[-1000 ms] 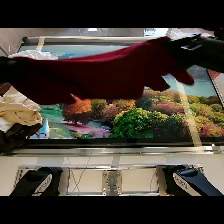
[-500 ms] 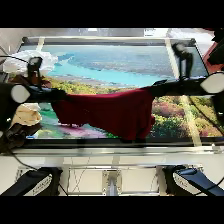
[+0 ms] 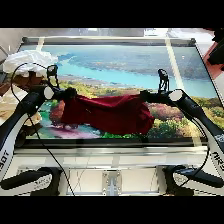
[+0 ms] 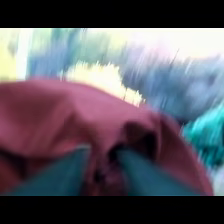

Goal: Fold the shirts.

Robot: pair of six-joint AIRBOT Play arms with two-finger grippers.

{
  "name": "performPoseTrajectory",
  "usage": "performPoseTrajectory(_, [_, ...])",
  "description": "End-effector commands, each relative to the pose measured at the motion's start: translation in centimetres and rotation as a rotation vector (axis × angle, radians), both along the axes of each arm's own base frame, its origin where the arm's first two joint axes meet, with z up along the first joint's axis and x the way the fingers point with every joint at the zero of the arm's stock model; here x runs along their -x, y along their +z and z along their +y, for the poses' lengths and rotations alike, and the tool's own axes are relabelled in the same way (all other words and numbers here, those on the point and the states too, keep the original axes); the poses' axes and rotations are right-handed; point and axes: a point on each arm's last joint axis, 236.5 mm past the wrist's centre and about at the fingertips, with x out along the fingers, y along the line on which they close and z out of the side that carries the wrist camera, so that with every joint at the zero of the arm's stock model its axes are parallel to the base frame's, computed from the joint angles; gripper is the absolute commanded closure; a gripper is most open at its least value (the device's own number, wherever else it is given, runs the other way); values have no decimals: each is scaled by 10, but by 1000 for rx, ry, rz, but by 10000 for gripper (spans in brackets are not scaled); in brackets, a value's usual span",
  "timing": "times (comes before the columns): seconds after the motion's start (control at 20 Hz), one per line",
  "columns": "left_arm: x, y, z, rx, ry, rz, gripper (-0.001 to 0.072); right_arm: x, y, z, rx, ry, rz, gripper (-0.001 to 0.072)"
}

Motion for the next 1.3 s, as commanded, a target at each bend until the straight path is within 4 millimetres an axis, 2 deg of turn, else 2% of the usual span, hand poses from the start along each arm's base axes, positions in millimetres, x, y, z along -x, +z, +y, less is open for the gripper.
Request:
performPoseTrajectory(0.0, [-43,62,-5,53,31,-188,2,-41,28,-24,9,-128,-160,227])
performPoseTrajectory(0.1, [-48,121,-7,56,14,-268,3,-54,58,-45,65,-130,-231,227])
performPoseTrajectory(0.15, [-44,151,-7,44,-6,-324,3,-55,69,-63,115,-123,-247,227])
performPoseTrajectory(0.2, [-35,181,-5,32,-25,-388,8,-51,77,-82,159,-122,-242,227])
performPoseTrajectory(0.25, [-20,201,-3,15,-44,-416,48,-43,79,-105,194,-132,-217,228])
performPoseTrajectory(0.3, [2,208,-1,-7,-67,-394,140,-32,76,-126,215,-144,-174,228])
performPoseTrajectory(0.35, [26,201,1,-12,-76,-332,165,-18,69,-146,224,-155,-109,228])
performPoseTrajectory(0.45, [80,148,-3,63,-57,-146,165,13,48,-176,231,-159,34,228])
performPoseTrajectory(0.55, [125,87,-30,298,16,-2,165,35,35,-194,218,-163,111,228])
performPoseTrajectory(0.65, [156,36,-63,603,139,128,164,44,35,-201,211,-171,121,227])
performPoseTrajectory(0.7, [165,18,-75,713,189,186,163,46,38,-200,215,-165,105,228])
performPoseTrajectory(0.8, [176,-6,-94,779,182,202,164,46,47,-194,207,-141,75,227])
performPoseTrajectory(1.05, [200,-25,-149,680,12,181,164,40,60,-174,111,-125,34,228])
performPoseTrajectory(1.15, [204,-46,-162,663,32,219,162,39,65,-165,70,-111,23,227])
performPoseTrajectory(1.25, [206,-68,-162,647,84,276,162,40,68,-156,34,-95,24,227])
